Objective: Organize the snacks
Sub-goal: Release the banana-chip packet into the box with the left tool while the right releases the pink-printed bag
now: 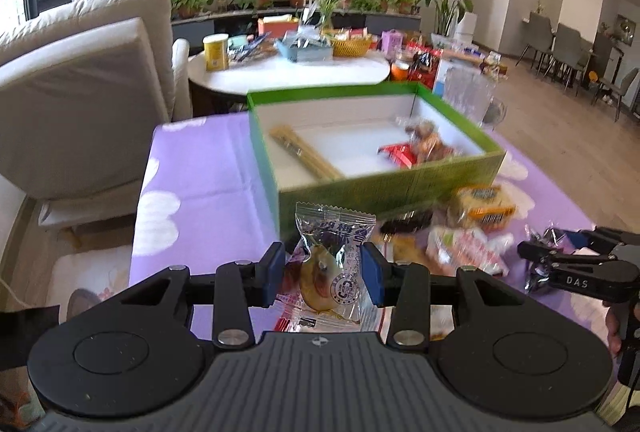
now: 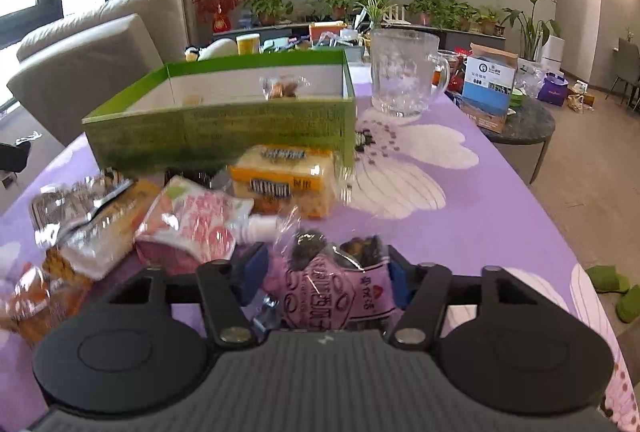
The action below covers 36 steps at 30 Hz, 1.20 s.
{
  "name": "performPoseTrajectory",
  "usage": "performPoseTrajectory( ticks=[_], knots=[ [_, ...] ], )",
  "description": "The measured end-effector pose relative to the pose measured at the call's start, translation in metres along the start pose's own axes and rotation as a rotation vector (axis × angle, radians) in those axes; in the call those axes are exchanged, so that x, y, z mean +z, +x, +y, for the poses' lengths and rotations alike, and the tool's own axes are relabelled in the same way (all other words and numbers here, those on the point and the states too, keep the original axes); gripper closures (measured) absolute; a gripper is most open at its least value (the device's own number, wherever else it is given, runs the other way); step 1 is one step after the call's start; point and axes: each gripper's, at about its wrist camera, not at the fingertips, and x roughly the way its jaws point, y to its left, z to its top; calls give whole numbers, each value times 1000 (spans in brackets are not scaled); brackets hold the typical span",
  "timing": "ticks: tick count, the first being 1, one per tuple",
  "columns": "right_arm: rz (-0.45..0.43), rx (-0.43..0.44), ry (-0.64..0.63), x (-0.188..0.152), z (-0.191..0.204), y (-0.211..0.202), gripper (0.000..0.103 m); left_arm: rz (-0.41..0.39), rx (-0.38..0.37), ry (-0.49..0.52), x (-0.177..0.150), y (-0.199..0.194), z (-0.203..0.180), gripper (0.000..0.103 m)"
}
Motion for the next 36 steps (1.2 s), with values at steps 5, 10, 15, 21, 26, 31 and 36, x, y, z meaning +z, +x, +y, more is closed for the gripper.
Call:
performPoseTrajectory(
  ticks=[5, 10, 15, 21, 26, 31, 36],
  knots=[
    [-41, 18, -12, 17, 1, 0, 47, -39, -14, 22, 16, 2, -5, 64],
    [-106, 51, -32, 38, 4, -4, 47, -65, -12, 43, 34, 9, -7, 64],
    [-197, 91, -50, 70, 11, -2, 47, -92, -14, 53, 53, 23, -12, 64],
    [-253, 133, -90, 102, 21, 18, 47, -90, -16, 61, 69, 43, -15, 64],
    [-231, 147, -91, 115, 22, 47, 47, -66, -16, 40, 79, 68, -9, 64],
    [-198, 153, -70, 125, 22, 76, 47, -40, -2, 21, 88, 95, -4, 64],
    [-178, 141, -13, 143, 20, 104, 45, -28, 43, -6, 96, 120, 2, 62]
  ],
)
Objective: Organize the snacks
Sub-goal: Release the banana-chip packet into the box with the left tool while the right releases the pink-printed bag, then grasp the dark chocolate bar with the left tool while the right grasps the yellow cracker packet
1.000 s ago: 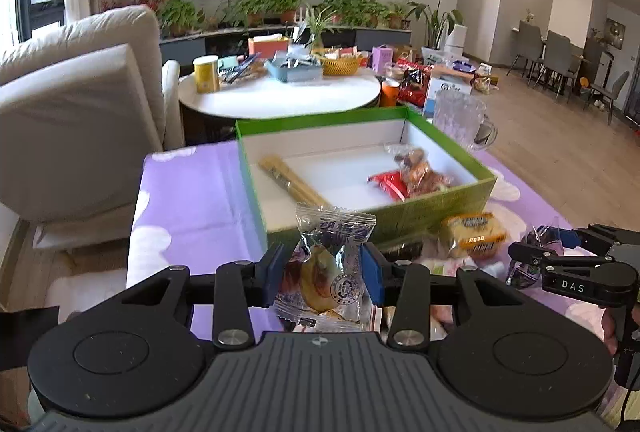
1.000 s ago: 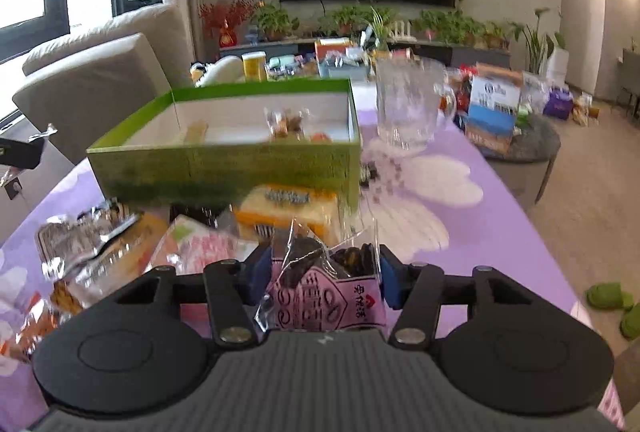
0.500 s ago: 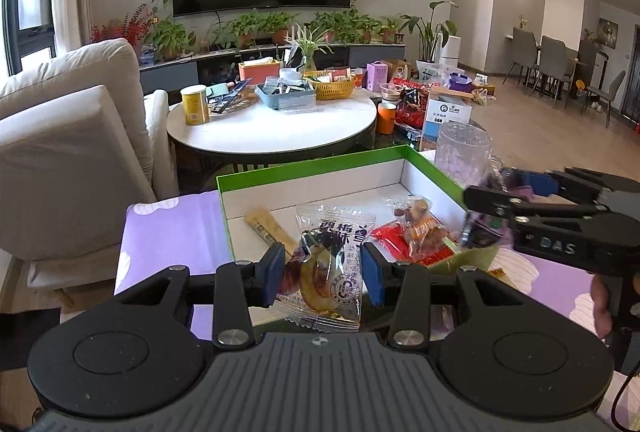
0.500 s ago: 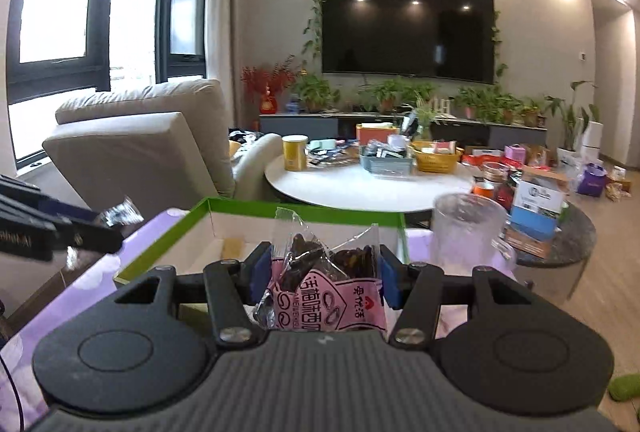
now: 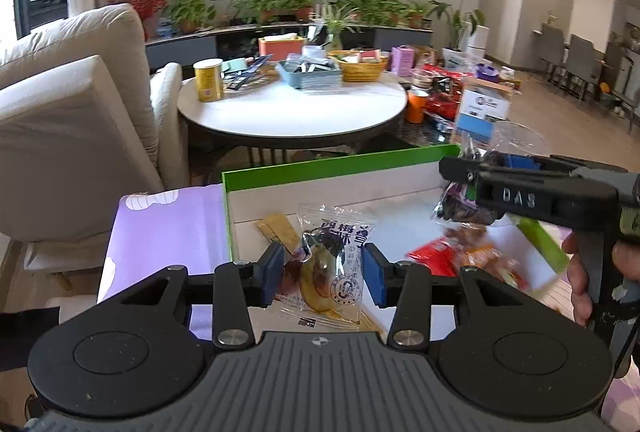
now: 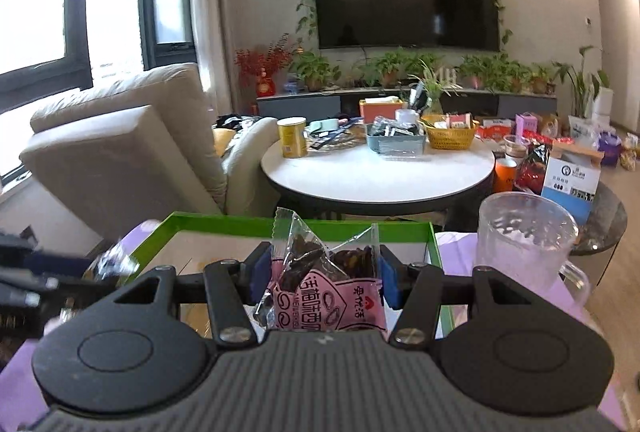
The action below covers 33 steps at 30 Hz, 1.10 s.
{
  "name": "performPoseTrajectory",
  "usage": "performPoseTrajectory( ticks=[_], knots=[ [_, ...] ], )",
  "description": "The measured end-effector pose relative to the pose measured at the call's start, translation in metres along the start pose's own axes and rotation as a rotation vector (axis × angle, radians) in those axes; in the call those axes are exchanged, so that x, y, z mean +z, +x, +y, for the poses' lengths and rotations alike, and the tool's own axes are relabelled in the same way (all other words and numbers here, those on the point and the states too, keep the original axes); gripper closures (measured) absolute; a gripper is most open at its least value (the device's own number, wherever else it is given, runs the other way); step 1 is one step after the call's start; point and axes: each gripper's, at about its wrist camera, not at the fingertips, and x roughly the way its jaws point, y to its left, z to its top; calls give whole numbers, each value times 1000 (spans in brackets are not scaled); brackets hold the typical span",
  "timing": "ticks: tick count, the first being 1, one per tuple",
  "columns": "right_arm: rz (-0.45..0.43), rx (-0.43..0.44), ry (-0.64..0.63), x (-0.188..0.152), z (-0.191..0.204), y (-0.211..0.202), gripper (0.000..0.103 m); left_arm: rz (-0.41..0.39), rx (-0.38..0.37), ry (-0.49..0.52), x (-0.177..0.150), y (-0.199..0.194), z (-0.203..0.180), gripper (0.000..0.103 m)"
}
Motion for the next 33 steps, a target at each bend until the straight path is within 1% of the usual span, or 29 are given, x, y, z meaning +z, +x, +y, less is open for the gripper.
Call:
performPoseTrajectory(
  ticks=[2, 4, 6, 8, 11, 15, 23, 29, 33],
  knots=[
    [21, -31, 23, 3, -2, 10, 44, 9, 31, 3, 0, 6, 1, 61],
    [41, -67, 25, 3, -1, 15, 44, 13, 58, 18, -3, 10, 1, 55],
    [33, -87, 13, -3, 0, 11, 44, 19, 67, 31, -6, 11, 2, 55],
    [24, -87, 10, -11, -1, 5, 44, 29, 60, 31, -8, 11, 2, 55],
    [47, -70, 22, -19, -3, -3, 44, 33, 63, 35, -12, 7, 1, 55],
    [54, -61, 44, -14, -5, -9, 44, 31, 76, 42, -17, -5, 4, 55],
    [9, -46, 53, -17, -9, -44, 44, 48, 126, -15, -46, -40, 25, 55],
    [43, -91, 6, -38, -9, -60, 44, 72, 144, -61, -70, -52, 35, 55],
    [107, -85, 76, -55, -13, -66, 44, 103, 127, -85, -84, -52, 37, 55]
  ],
)
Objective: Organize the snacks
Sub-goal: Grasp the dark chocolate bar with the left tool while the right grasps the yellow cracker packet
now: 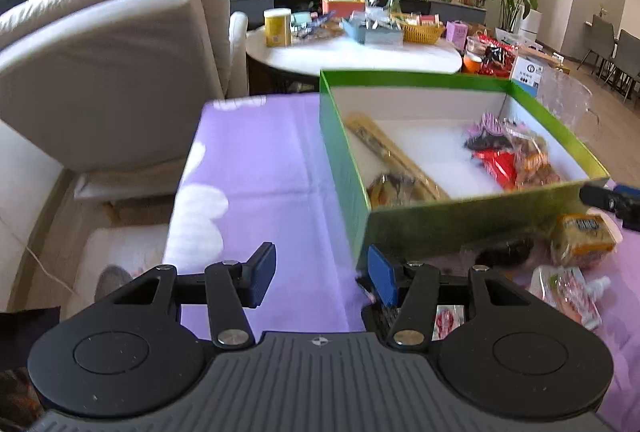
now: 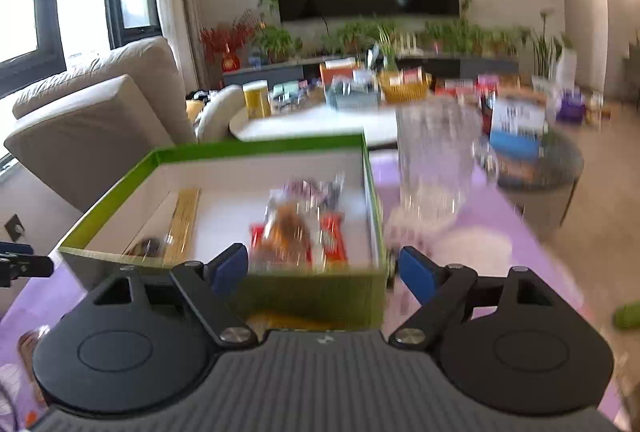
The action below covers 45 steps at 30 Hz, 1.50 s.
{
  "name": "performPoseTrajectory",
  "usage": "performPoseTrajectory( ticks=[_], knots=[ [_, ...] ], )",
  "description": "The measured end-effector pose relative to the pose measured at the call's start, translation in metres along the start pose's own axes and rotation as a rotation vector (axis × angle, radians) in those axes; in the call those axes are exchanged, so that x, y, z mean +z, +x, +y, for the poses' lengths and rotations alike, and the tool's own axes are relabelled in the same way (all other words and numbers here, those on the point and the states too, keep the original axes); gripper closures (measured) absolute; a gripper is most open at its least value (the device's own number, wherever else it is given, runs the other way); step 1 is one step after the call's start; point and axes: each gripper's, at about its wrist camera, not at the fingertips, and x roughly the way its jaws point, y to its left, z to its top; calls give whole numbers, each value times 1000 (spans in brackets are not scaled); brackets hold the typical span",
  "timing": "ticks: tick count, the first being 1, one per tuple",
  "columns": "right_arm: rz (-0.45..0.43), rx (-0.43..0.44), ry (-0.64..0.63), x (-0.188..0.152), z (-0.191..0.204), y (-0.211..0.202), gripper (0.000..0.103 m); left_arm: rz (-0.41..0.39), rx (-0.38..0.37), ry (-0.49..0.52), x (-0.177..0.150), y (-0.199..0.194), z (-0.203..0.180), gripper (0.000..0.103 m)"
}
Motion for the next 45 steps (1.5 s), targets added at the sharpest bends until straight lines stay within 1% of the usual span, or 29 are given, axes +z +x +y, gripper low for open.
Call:
performPoseTrajectory(
  ticks=[2, 4, 8, 9, 11, 16, 18, 21, 25, 28, 34, 39, 41, 42, 43, 45],
  knots=[
    [29, -7, 27, -9, 2, 1, 44, 13, -2, 2, -4, 2, 0, 55],
    [49, -19, 24, -16, 7, 1, 44, 20, 0, 10, -8, 4, -3, 55],
    [116, -14, -30, -24, 24, 12, 44, 38, 3, 10, -11, 10, -6, 55],
    [128, -25, -43, -27, 27, 14, 44, 41, 1, 6, -11, 11, -6, 55],
    [120, -63, -76, -30, 33, 18, 44, 51, -10, -5, -10, 16, -7, 55],
    [117, -87, -88, -31, 34, 23, 44, 70, -26, -24, -6, 27, -16, 55],
    [117, -91, -94, -31, 34, 23, 44, 96, -44, -35, -4, 32, -21, 55],
    [116, -92, -101, -34, 35, 24, 44, 123, -18, -48, -3, 41, -28, 54],
    [118, -102, -110, -36, 37, 26, 44, 159, -15, -120, -2, 45, -26, 54],
    [113, -114, -126, -39, 40, 29, 44, 181, -6, -129, -3, 43, -30, 54],
    [106, -116, -125, -41, 41, 30, 44, 204, -16, -96, -7, 37, -42, 54],
    [105, -110, -120, -41, 39, 29, 44, 177, -8, -3, -13, 36, -53, 54],
    [103, -109, -115, -42, 39, 29, 44, 163, -14, 19, -15, 35, -54, 56],
    [103, -108, -112, -41, 39, 30, 44, 153, -20, 25, -15, 35, -52, 60],
    [106, -106, -106, -41, 38, 30, 44, 146, -26, 31, -16, 34, -52, 69],
    [117, -92, -66, -41, 34, 31, 44, 145, -37, 36, -16, 32, -50, 74]
  ],
)
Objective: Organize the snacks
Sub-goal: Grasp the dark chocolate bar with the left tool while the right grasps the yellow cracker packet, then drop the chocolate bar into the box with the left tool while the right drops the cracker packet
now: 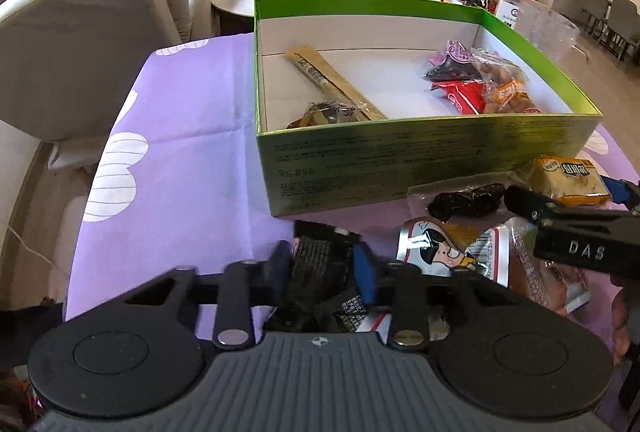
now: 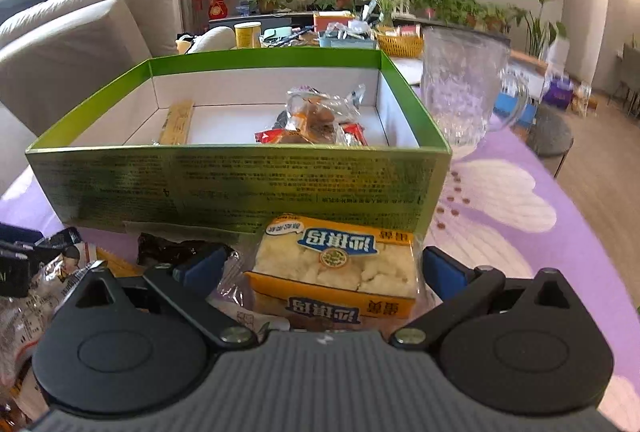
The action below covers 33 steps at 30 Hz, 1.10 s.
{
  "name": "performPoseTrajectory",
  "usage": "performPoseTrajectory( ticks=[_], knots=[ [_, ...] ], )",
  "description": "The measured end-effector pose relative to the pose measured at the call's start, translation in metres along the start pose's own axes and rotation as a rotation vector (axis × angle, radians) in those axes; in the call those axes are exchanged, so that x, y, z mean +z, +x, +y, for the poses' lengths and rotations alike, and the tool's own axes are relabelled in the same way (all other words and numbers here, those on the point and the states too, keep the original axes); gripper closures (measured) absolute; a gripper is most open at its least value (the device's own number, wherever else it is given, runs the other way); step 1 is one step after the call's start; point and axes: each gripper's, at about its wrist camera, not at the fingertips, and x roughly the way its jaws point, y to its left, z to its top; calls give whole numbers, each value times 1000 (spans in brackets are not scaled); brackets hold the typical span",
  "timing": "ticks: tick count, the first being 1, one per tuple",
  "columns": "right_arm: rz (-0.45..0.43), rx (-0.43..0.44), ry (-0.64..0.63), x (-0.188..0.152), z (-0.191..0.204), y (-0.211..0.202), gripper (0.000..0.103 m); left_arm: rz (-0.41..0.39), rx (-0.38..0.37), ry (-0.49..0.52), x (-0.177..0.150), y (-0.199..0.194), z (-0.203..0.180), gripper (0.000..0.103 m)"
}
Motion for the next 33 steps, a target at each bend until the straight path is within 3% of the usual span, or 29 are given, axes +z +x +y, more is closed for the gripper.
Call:
performPoseTrajectory(
  ticks=[4, 15, 23, 33],
  knots=[
    [11, 39, 25, 1, -6, -2, 44, -10, -58, -40, -5, -9, 9, 77],
    [-39, 92, 65, 2, -19, -32, 44, -132, -46, -92, 0, -60, 27, 77],
    [-105, 92, 66, 9, -25, -55, 44, -190, -57, -57, 11, -79, 18, 77],
    [-222, 117, 41, 50, -26, -63, 44, -258, -73, -19, 44, -87, 3, 77]
  ],
)
